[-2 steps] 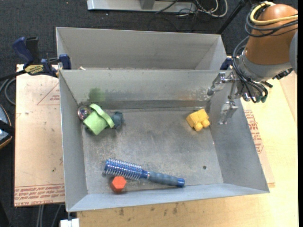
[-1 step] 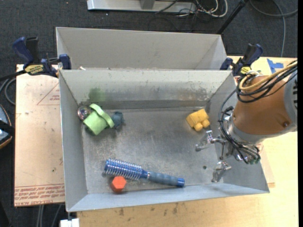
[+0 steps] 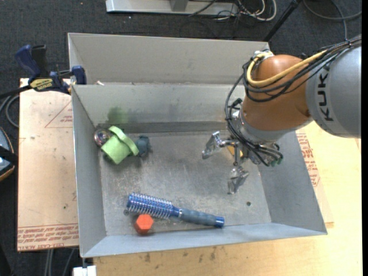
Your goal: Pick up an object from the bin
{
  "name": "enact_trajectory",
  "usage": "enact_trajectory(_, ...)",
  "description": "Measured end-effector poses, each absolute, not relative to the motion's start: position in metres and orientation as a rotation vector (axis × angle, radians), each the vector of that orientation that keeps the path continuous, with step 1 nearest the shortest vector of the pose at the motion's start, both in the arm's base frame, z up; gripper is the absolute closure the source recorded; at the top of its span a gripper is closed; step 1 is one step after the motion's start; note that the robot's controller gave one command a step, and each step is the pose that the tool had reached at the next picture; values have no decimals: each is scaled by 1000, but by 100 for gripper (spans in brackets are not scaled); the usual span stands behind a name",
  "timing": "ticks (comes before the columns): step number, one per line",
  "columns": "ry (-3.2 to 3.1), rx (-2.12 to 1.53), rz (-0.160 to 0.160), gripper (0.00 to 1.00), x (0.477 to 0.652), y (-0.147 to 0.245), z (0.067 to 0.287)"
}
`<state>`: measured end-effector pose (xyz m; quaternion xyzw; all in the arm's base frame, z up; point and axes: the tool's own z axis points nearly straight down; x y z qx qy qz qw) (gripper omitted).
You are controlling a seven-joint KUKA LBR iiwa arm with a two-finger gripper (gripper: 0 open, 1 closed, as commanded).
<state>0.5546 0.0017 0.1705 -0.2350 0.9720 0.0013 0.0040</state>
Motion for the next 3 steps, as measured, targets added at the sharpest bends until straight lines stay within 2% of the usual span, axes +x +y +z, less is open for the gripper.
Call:
enact_trajectory(1, 3040, -799, 10, 0, 513, 119, 142)
enact_trajectory(2, 3012, -861, 2, 0, 499, 164, 81)
enact_trajectory(3, 3005, -858, 2, 100, 501, 165, 81)
